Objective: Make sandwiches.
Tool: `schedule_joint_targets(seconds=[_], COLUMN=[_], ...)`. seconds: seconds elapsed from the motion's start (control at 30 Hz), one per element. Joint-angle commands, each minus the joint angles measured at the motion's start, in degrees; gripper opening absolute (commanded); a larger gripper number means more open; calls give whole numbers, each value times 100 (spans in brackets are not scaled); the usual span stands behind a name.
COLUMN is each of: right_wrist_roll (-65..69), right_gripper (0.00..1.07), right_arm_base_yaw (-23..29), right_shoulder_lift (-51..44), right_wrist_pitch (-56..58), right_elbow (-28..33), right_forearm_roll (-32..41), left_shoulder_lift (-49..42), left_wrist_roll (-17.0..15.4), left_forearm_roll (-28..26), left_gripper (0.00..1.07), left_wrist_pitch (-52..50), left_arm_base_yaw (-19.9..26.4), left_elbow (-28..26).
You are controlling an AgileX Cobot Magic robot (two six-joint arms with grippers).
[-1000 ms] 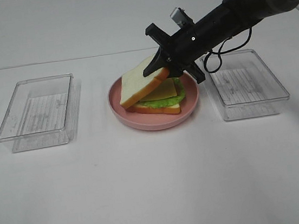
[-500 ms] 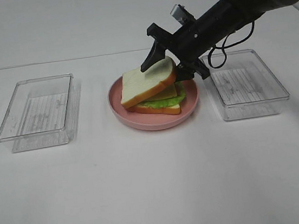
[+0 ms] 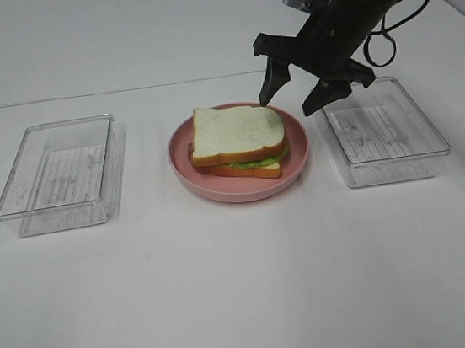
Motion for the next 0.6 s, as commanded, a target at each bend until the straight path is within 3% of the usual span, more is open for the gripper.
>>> schedule_joint_targets(seconds=[0.03,0.17,0.2,0.37,0.6], right_wrist_roll=[338,533,762,1392,1249], right_gripper=[80,92,95,95,95], right_arm_base_yaw=[-6,-6,-6,-17,-292], right_shoulder_lift=[-264,-447,-579,-808,-888], right_wrist_pitch=[69,384,573,1008,1392], right_elbow=[-57,-86,-86,-86,-97], right_forearm_roll=[-590,-1306,-1879,-2968,-3249], left_shoulder_lift=[-115,-115,-115,-115,-115], left_wrist_roll=[-17,-17,-17,-17,-17], left_forearm_roll=[-63,-63,-63,-63,-63], left_gripper=[100,100,100,100,100], left_wrist_pitch=[-6,-6,-6,-6,-6], left_arm_base_yaw=[23,23,23,23,23], left_elbow=[6,6,6,6,6])
